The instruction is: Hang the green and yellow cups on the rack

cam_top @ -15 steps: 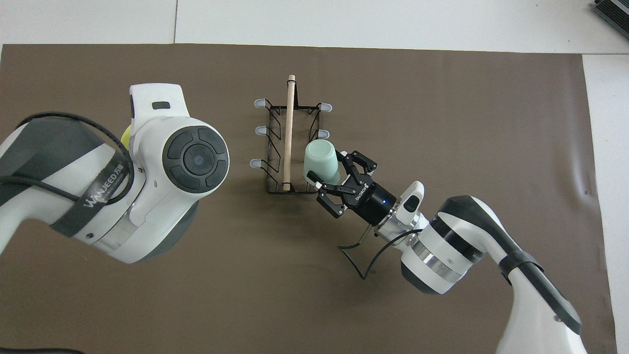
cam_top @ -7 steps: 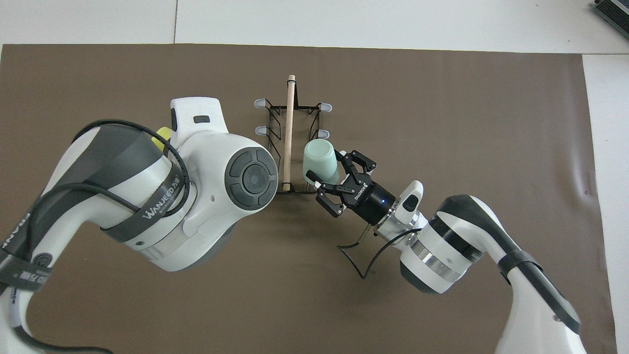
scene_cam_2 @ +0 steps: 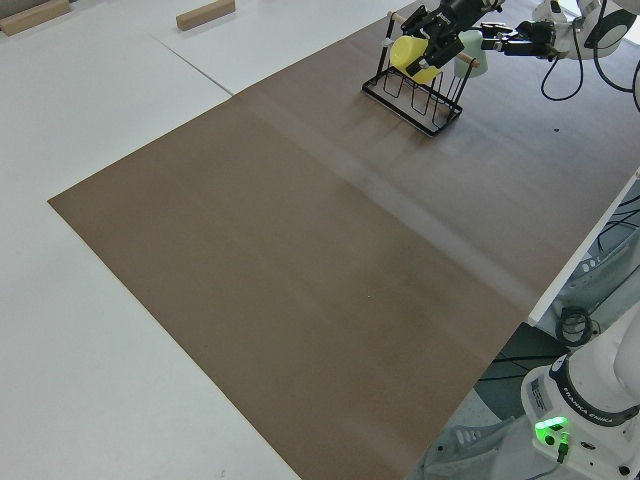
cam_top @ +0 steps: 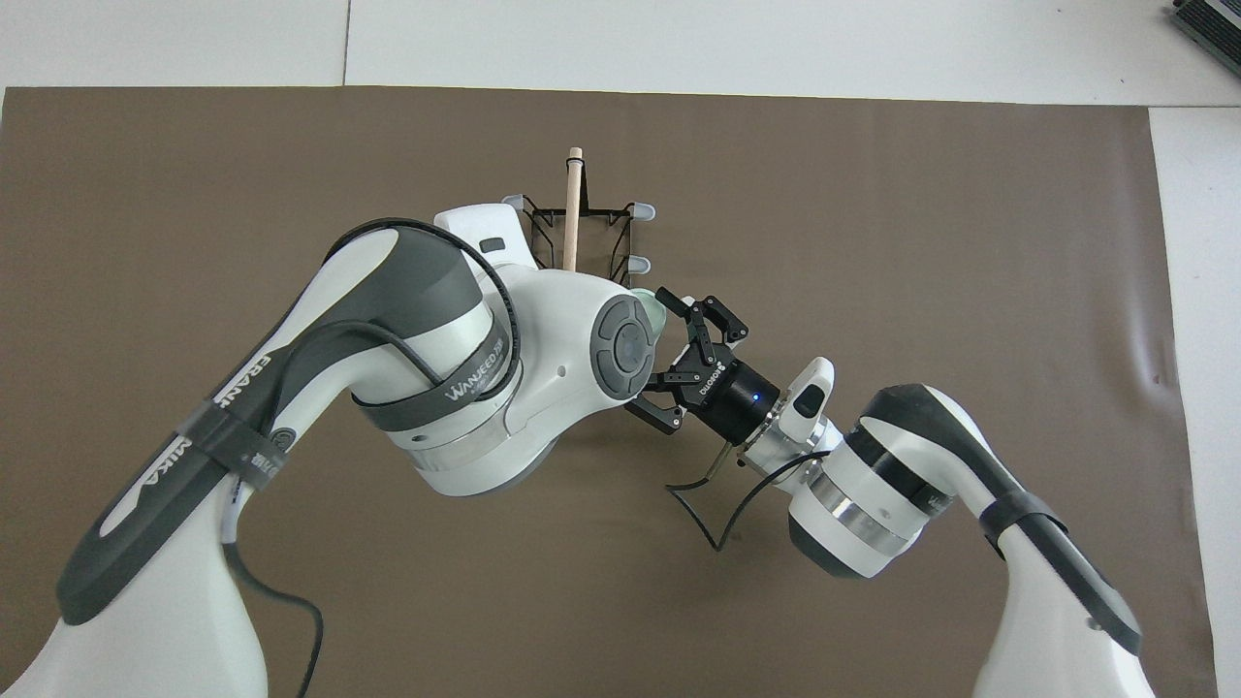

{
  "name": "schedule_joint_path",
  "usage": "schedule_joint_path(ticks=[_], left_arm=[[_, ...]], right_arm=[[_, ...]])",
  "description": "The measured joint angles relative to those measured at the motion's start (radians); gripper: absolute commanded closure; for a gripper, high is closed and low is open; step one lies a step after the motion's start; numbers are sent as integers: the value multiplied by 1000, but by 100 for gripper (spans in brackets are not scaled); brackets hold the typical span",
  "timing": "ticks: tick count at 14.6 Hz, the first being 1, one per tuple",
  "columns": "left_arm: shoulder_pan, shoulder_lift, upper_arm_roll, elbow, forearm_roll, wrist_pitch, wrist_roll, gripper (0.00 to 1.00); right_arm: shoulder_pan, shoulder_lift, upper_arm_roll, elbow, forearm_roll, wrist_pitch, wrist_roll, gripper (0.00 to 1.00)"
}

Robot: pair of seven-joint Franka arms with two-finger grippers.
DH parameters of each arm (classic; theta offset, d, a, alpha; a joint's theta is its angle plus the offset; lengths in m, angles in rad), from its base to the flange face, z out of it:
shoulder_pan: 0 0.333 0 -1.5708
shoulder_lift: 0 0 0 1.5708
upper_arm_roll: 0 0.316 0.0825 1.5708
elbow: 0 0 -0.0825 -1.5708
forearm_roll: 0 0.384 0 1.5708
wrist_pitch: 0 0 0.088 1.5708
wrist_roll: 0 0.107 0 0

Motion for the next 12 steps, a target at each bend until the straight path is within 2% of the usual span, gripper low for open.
schedule_joint_path(ticks=[3, 7, 12], left_arm=[[-12, 32, -1, 23, 23, -17, -27, 76], [-23, 38, -1, 39, 26, -28, -47, 76], [-70, 72, -3, 40, 68, -31, -178, 76]], right_arm=[[0, -4, -3, 4, 0, 3, 0, 0], [-6, -61, -8, 14, -22, 124, 0, 0], [-131, -95, -12, 14, -193, 153, -15, 0]])
